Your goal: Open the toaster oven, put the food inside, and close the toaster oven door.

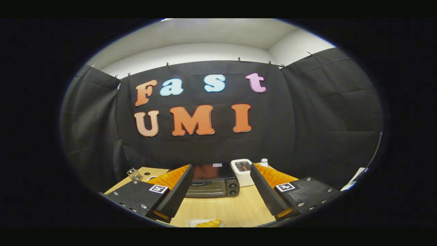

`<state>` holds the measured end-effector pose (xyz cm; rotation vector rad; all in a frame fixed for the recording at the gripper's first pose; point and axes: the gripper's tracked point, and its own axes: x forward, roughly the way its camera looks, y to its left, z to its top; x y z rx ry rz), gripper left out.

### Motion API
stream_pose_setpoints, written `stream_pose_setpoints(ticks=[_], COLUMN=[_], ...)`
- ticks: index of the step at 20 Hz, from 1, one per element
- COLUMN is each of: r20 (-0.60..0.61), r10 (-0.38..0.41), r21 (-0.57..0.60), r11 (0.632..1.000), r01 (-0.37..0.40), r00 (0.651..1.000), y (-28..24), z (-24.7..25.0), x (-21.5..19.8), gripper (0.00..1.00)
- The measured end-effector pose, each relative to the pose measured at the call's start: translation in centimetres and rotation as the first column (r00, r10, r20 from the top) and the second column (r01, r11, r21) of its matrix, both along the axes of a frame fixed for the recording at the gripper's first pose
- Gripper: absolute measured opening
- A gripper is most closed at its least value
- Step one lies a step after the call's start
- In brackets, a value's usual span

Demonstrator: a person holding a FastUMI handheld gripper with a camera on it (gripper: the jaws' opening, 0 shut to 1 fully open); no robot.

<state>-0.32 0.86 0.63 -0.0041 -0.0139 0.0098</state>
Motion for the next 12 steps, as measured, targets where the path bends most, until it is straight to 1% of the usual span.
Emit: stream_pose_setpoints(ticks=[3,6,8,11,12], r20=[-0.008,-0.036,-0.058,-0.097,-0.114], r10=[-0.022,0.019,0.048,0.117,0.123], r21=[-0.003,-0.014,-0.006,0.016,0.023], r11=[1.000,1.000,0.999,0.993,0.992], r01=[0.022,-0.019,-0.049,-0.116,-0.121], r00=[1.000,0.999,0.997,0.988,0.986], y=[0.2,2.0,3.2,5.6,5.9], z=[-0.4,-1.6,-2.5,-4.5,-5.4], x=[0.9,1.8,3.0,5.1,6.1], gripper=[0.98,0.98,0.99,0.99,0.99])
